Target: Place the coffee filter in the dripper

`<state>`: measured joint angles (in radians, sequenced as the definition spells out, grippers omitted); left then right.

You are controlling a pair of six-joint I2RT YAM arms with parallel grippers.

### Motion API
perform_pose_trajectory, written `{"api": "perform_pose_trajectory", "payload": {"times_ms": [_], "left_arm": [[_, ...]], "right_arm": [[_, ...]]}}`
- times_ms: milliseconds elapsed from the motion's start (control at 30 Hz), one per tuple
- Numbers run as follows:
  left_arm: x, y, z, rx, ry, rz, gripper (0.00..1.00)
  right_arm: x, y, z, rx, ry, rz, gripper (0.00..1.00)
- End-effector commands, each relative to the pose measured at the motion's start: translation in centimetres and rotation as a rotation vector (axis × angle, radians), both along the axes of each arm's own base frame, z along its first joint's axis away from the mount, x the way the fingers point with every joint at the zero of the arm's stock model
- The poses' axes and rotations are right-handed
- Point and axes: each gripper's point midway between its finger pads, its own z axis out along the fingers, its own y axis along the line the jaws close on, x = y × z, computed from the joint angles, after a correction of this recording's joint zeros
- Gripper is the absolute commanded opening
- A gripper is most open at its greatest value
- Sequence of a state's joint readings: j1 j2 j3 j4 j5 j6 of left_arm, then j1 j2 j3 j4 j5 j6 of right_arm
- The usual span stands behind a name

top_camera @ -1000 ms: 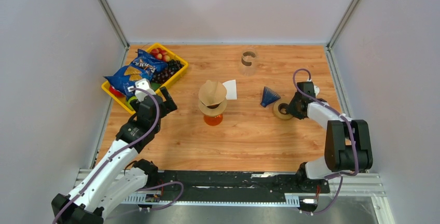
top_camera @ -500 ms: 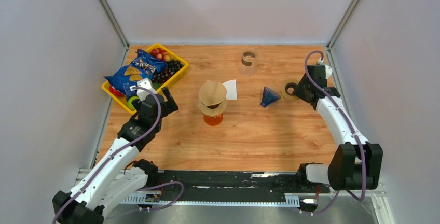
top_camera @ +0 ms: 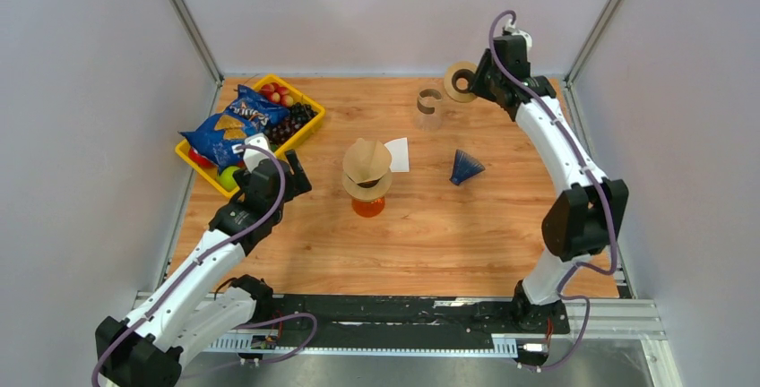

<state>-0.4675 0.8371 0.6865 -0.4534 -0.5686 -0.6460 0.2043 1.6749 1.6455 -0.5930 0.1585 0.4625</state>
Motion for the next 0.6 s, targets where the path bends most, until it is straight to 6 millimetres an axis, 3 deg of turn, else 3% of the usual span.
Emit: {"api": "perform_pose_trajectory", "payload": {"times_ms": [0, 167, 367, 567], "left_arm": [[0.5, 0.3, 1.5, 0.004, -0.034, 0.017, 1.0], [0.5, 0.2, 1.6, 0.001, -0.032, 0.012, 1.0], [0.4, 0.5, 1.5, 0.01, -0.029, 0.025, 1.0], [0.4, 0.6, 1.5, 0.012, -0.028, 0.026, 1.0]], "right_arm": [[3.4, 3.1, 1.7, -0.017, -0.05, 0.088, 0.16], [6.7, 5.7, 0.2, -0.047, -0.046, 0.139, 0.16], [10.4, 7.7, 0.0, -0.088, -0.095, 0.181, 0.18], [10.9, 7.6, -2.8, -0.126, -0.048, 0.178, 0.18]]}}
